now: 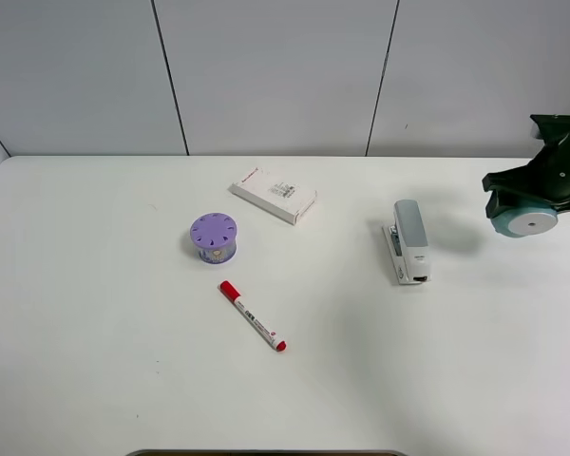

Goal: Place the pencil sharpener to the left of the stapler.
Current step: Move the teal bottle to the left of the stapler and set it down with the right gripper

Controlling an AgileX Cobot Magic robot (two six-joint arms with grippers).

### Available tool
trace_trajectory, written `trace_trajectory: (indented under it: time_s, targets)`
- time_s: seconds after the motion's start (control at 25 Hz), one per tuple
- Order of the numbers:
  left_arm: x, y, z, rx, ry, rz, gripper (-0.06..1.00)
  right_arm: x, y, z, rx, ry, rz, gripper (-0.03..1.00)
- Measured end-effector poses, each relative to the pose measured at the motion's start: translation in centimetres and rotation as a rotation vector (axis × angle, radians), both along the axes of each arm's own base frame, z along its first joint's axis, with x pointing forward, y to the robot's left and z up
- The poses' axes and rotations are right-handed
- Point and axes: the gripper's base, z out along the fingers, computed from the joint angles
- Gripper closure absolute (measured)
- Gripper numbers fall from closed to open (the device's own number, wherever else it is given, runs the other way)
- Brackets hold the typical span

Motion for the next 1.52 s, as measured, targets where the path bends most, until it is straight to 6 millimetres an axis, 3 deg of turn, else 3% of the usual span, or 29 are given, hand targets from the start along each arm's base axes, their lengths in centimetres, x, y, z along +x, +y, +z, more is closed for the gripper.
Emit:
trace_trajectory:
  time_s: [0.12,0.28,0.56,0.76,1.12,1.52]
  targets:
    - [0.0,0.0,0.0,0.000,0.000,0.000,-0.01,-0.4,0.2,1.5,0.010,-0.009,0.001,0.29]
    - [0.0,0.0,0.0,0.000,0.000,0.000,-0.01,0.6,1.8,4.0,0.022,-0.010,0.030,0.29]
    - [0.0,0.0,0.0,0.000,0.000,0.000,-0.01,2.6,6.9,8.0,0.051,-0.122,0.085,0.29]
    - [0.0,0.0,0.0,0.000,0.000,0.000,-0.01,2.8,10.7,9.4,0.082,-0.133,0.134,0.29]
    - [0.0,0.0,0.0,0.000,0.000,0.000,-0.01,2.8,16.9,7.7,0.119,-0.065,0.219,0.29]
    - [0.0,0.0,0.0,0.000,0.000,0.000,-0.01,2.7,21.3,4.4,0.137,0.013,0.246,0.29]
